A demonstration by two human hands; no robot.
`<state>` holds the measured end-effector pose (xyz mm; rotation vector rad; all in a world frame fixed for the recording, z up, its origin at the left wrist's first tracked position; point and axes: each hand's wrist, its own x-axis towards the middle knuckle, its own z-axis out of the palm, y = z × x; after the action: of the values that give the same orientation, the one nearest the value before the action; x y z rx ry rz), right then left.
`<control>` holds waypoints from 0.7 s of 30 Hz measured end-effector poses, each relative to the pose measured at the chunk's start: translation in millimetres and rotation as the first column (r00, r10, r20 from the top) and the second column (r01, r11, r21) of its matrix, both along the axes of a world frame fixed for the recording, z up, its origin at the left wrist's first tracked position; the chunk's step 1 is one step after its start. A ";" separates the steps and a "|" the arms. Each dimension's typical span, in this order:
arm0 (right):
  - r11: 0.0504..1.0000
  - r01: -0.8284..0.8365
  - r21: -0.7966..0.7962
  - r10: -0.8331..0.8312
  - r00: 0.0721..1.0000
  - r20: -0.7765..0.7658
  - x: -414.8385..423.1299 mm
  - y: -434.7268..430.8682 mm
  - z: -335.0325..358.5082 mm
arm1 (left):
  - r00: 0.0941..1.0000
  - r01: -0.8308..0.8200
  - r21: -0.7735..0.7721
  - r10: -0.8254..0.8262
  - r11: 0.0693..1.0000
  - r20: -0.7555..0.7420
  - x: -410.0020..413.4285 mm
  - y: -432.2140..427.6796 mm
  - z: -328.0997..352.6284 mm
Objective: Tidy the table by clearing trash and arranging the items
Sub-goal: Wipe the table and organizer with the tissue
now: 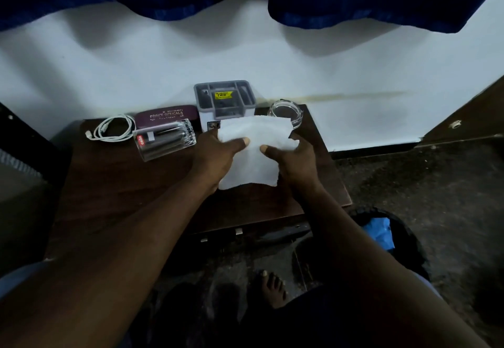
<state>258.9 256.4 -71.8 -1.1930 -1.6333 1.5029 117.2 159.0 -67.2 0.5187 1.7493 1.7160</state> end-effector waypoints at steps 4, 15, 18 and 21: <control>0.999 0.009 0.041 -0.005 0.997 -0.078 -7.2 4.4 12.0 | 0.999 0.028 0.059 -0.026 0.998 -0.022 -8.0 1.6 11.9; 0.980 -0.163 -0.110 0.178 0.974 0.138 -14.0 1.8 0.4 | 0.982 0.114 -0.206 -0.079 0.972 0.171 -14.5 -7.0 5.8; 0.983 -0.110 -0.149 0.146 0.956 0.253 -12.9 1.2 -7.6 | 0.988 0.060 -0.303 -0.013 0.951 0.155 -10.5 -10.6 0.6; 0.974 -0.102 -0.200 0.159 0.942 0.295 -12.6 0.9 -11.4 | 0.989 -0.014 -0.368 0.067 0.930 0.132 -12.0 -11.6 -9.8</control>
<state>246.3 257.3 -83.3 -1.5098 -1.8401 1.6423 105.2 147.4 -76.9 0.1904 1.9253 1.3657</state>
